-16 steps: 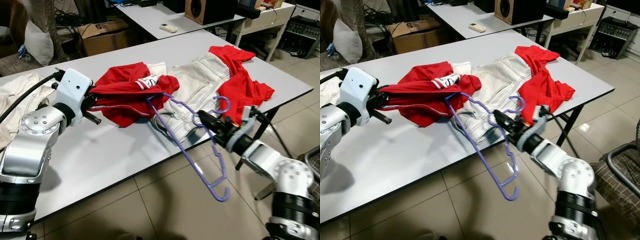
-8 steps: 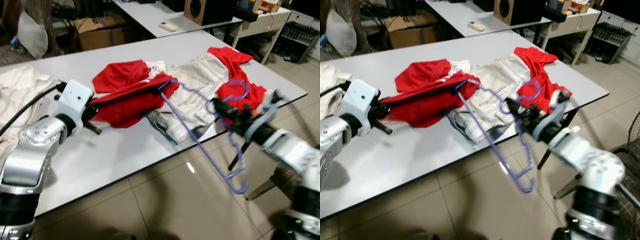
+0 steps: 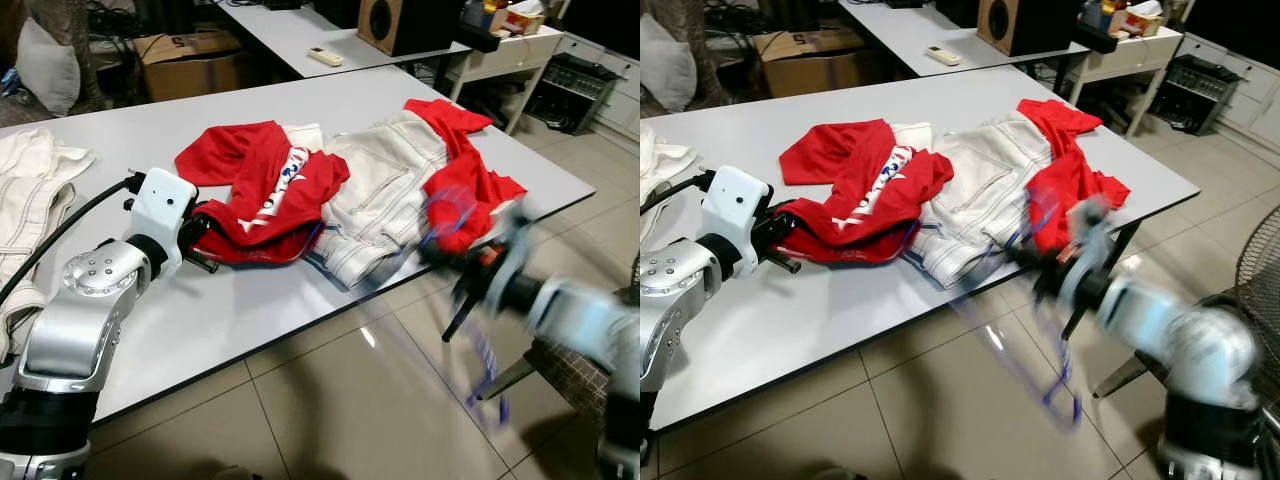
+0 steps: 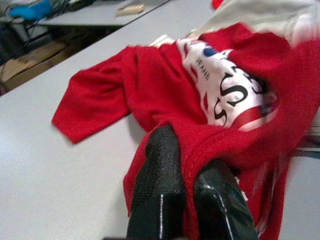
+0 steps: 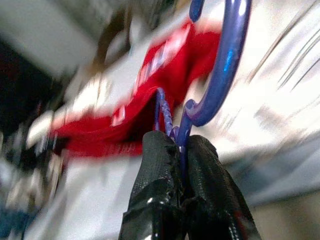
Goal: Hang hanger
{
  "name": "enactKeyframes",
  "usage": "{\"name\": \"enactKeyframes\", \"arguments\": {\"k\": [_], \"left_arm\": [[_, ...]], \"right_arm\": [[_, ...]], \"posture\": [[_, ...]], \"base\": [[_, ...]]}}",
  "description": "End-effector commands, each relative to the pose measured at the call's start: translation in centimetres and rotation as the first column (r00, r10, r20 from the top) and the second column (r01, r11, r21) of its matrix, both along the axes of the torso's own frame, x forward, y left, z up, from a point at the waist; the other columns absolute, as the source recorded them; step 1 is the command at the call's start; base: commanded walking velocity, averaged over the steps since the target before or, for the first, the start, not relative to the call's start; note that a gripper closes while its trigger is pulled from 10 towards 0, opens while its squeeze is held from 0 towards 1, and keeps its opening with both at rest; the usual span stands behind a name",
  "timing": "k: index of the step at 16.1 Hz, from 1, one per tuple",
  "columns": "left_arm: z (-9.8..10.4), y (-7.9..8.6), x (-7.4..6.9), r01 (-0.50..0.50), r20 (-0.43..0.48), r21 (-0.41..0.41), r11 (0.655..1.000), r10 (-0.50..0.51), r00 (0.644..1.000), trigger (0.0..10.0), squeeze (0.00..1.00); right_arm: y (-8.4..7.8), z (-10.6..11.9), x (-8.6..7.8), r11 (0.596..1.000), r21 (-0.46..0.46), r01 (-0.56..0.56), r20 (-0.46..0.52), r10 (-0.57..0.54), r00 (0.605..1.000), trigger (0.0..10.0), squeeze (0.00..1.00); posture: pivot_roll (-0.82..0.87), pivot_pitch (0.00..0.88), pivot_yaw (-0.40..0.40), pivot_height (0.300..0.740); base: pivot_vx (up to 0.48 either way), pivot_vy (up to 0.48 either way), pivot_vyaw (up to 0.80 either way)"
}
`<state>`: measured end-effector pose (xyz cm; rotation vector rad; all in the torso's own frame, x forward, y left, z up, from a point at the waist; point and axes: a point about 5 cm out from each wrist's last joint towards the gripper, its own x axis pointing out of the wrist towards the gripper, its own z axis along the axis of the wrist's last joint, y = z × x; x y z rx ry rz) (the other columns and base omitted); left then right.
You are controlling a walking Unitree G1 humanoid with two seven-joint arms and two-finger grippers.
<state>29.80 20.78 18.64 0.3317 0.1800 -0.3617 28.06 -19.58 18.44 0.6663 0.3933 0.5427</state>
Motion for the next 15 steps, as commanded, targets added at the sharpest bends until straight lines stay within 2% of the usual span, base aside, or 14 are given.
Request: {"name": "enactKeyframes", "arguments": {"k": [1, 3, 4, 6, 7, 8, 11, 13, 14, 15], "left_arm": [[0.8, -0.5, -0.2, 0.065, 0.033, -0.016, 0.998, -0.064, 0.997, 0.0, 0.00], [1.0, -1.2, -0.3, 0.115, 0.026, -0.040, 0.993, -0.114, 0.993, 0.0, 0.00], [0.9, -1.4, -0.3, 0.132, 0.017, -0.044, 0.990, -0.131, 0.991, 0.0, 0.00], [1.1, -1.6, -0.3, 0.139, 0.023, -0.046, 0.989, -0.138, 0.990, 0.0, 0.00], [1.5, -2.2, -0.3, 0.163, 0.045, -0.049, 0.985, -0.161, 0.986, 0.0, 0.00], [2.0, -4.0, -0.3, 0.251, 0.081, -0.040, 0.967, -0.248, 0.965, 0.0, 0.00], [1.8, -6.3, -0.3, 0.334, 0.097, -0.013, 0.943, -0.331, 0.939, 0.0, 0.00], [1.5, -7.1, -0.3, 0.363, 0.092, 0.001, 0.932, -0.362, 0.928, 0.0, 0.00], [1.3, -7.8, -0.4, 0.392, 0.091, 0.035, 0.919, -0.393, 0.915, 0.0, 0.00], [1.3, -8.0, -0.5, 0.391, 0.097, 0.045, 0.919, -0.393, 0.914, 0.0, 0.00]], "right_arm": [[-0.9, 0.3, 0.3, 0.995, 0.075, 0.064, 0.008, -0.064, 0.998, 10.0, 0.00], [-1.1, 0.2, 0.6, 0.984, 0.157, 0.080, 0.024, -0.085, 0.996, 10.0, 0.00], [-0.9, -0.2, 0.7, 0.968, 0.232, 0.099, 0.016, -0.105, 0.994, 10.0, 0.00], [-0.4, -1.4, 0.9, 0.940, 0.316, 0.129, -0.028, -0.126, 0.992, 10.0, 0.00], [0.2, -2.0, 1.1, 0.931, 0.337, 0.139, -0.059, -0.127, 0.990, 10.0, 0.00], [1.5, -2.8, 1.6, 0.913, 0.380, 0.146, -0.099, -0.116, 0.988, 10.0, 0.00], [3.5, -3.2, 2.9, 0.876, 0.448, 0.177, -0.135, -0.129, 0.982, 10.0, 0.00], [4.4, -3.3, 3.7, 0.854, 0.481, 0.199, -0.158, -0.139, 0.978, 10.0, 0.00], [5.9, -3.9, 4.6, 0.840, 0.487, 0.240, -0.223, -0.146, 0.964, 10.0, 0.00], [6.5, -4.2, 4.9, 0.836, 0.484, 0.259, -0.258, -0.147, 0.955, 10.0, 0.00]], "posture": [[-0.11, 0.000, -0.032, 0.740], [-0.11, 0.000, -0.029, 0.740], [-0.10, 0.000, -0.016, 0.740], [-0.09, 0.000, -0.006, 0.740], [-0.08, 0.000, 0.002, 0.740], [-0.06, 0.000, 0.017, 0.740], [-0.04, 0.000, 0.044, 0.740], [-0.03, 0.000, 0.051, 0.740], [-0.02, 0.000, 0.073, 0.740], [-0.02, 0.000, 0.072, 0.740]], "base": [[0.000, 0.000, 0.00], [0.000, 0.000, 0.00], [0.000, 0.000, 0.00], [0.000, 0.000, 0.00], [0.000, 0.000, 0.00], [0.000, 0.000, 0.00], [0.000, 0.000, 0.00], [0.000, 0.000, 0.00], [0.000, 0.000, 0.00], [0.000, 0.000, 0.00]]}}
